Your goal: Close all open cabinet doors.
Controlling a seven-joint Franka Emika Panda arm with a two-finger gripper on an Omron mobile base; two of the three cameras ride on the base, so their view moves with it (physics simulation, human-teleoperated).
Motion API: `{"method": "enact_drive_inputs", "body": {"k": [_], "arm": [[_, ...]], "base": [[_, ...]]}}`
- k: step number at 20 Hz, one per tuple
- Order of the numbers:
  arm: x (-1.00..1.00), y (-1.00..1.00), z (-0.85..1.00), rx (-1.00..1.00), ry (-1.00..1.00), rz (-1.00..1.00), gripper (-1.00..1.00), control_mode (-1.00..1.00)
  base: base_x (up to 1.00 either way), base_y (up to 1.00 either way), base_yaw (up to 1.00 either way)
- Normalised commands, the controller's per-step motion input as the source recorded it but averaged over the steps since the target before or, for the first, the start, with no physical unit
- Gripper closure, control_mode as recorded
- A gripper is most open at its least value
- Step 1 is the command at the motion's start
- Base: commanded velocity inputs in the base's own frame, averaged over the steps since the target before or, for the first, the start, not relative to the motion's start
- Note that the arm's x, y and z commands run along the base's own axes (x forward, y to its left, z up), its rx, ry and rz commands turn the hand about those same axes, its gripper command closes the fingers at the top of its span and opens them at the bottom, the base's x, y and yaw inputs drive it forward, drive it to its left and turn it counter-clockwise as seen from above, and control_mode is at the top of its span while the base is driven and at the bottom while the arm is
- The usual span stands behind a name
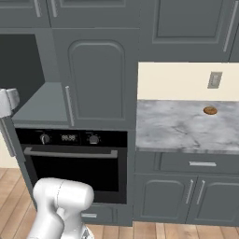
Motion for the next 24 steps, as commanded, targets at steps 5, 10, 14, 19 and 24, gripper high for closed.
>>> {"method": "enact_drive_inputs", "body": {"k": [5,10,14,19,24], "arm": [[-0.69,0.72,0.44,-0.27,-0.31,-0.08,-1.00,-1.00],[-0.65,0.61,0.37,-0.25,-0.24,-0.13,-1.00,-1.00],[-0.10,0.67,0.04,-0.27,-0.04,-0.30,-1.00,-1.00],[0.23,0.45,-0.09,-0.24,0.03,-0.38,-1.00,-1.00],[0.68,0.04,-0.25,-0.17,0.03,-0.26,-1.00,-1.00]], "base": [[0.00,0.00,0.00],[0.00,0.00,0.00],[0.00,0.00,0.00],[0.00,0.00,0.00],[0.00,0.00,0.00]]}}
